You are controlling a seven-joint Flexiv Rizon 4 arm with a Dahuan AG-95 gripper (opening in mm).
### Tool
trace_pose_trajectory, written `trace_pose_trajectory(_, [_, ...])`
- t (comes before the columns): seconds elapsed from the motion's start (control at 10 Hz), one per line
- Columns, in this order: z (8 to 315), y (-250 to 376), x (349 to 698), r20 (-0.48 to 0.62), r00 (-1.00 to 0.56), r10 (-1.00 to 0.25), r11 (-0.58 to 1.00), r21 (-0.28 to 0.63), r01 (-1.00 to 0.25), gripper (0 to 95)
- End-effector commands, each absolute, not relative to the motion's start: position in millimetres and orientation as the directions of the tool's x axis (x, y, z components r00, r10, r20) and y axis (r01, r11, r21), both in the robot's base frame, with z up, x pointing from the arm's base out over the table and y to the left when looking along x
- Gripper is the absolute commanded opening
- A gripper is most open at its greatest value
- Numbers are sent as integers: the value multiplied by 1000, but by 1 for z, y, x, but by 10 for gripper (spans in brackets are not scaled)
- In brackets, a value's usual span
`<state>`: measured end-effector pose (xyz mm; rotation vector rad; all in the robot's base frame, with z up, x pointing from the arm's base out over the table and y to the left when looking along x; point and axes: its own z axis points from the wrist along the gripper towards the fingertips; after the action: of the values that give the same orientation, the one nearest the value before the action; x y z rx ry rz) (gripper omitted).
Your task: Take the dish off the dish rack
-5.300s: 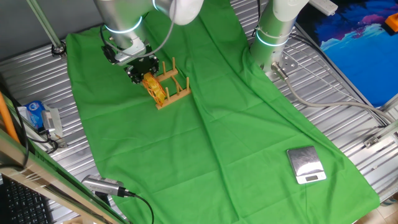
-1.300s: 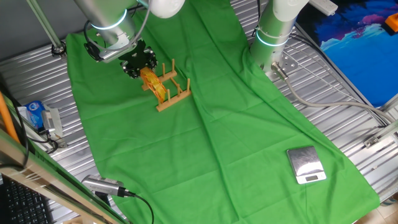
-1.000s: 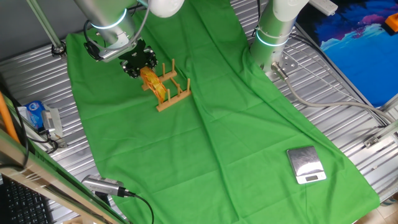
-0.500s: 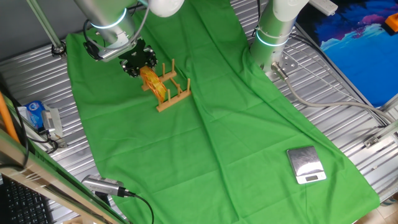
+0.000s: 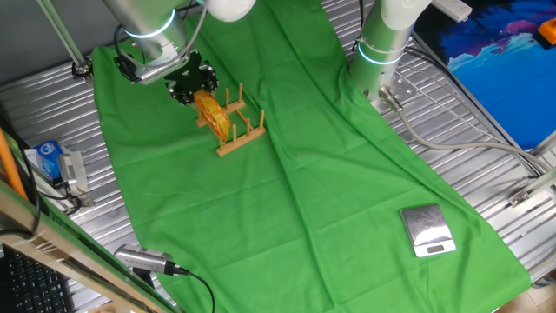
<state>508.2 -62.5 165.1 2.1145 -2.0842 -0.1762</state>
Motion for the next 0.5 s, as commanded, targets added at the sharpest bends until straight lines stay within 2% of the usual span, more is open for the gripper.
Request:
trace_pose_trajectory(0.1, [168,-64,509,40,19,-999,-11,204,-979,380])
trace_pose_trajectory(0.5, [173,-68,509,43,14,-999,-5,205,-979,380])
